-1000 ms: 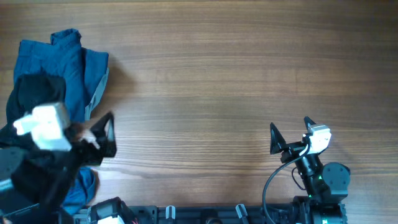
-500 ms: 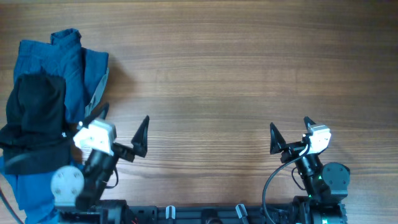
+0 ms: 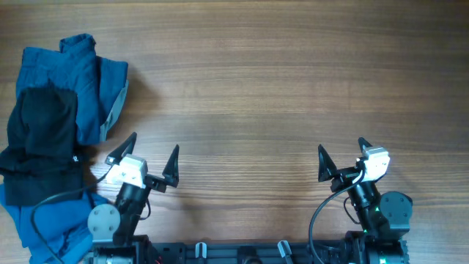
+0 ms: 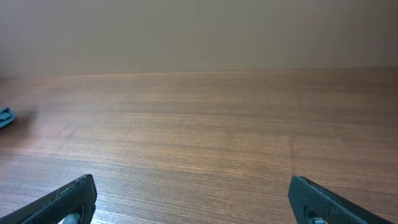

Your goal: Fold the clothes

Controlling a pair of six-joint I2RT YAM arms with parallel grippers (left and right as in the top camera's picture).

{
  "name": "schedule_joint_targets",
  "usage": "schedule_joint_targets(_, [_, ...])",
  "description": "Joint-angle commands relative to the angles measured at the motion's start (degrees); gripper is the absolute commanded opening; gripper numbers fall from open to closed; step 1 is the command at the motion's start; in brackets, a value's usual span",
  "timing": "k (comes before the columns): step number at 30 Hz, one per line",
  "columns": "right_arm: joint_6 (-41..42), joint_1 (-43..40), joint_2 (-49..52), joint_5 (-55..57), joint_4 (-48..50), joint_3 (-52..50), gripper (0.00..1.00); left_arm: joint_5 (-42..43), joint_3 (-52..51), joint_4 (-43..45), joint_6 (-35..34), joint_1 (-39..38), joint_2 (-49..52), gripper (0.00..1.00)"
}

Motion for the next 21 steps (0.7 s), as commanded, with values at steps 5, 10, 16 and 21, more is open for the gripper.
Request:
schedule_joint_targets(5, [-0.7, -0.2, -0.8, -1.1, 0.2, -0.2, 1.0, -0.5, -2.4, -2.1, -0.3, -1.1, -0.7, 1.0])
schedule_joint_targets(10, [-0.7, -0.2, -0.8, -1.1, 0.2, -0.2, 1.0, -0.5, -2.4, -2.1, -0.3, -1.1, -0.6, 1.0])
schedule_joint_targets(16, [-0.7, -0.2, -0.8, -1.1, 0.2, -0.2, 1.0, -0.5, -2.4, -2.1, -0.3, -1.1, -0.6, 1.0])
schedule_joint_targets(21, [-0.7, -0.2, -0.8, -1.1, 0.2, -0.2, 1.0, -0.5, -2.4, -2.1, -0.3, -1.1, -0.6, 1.0])
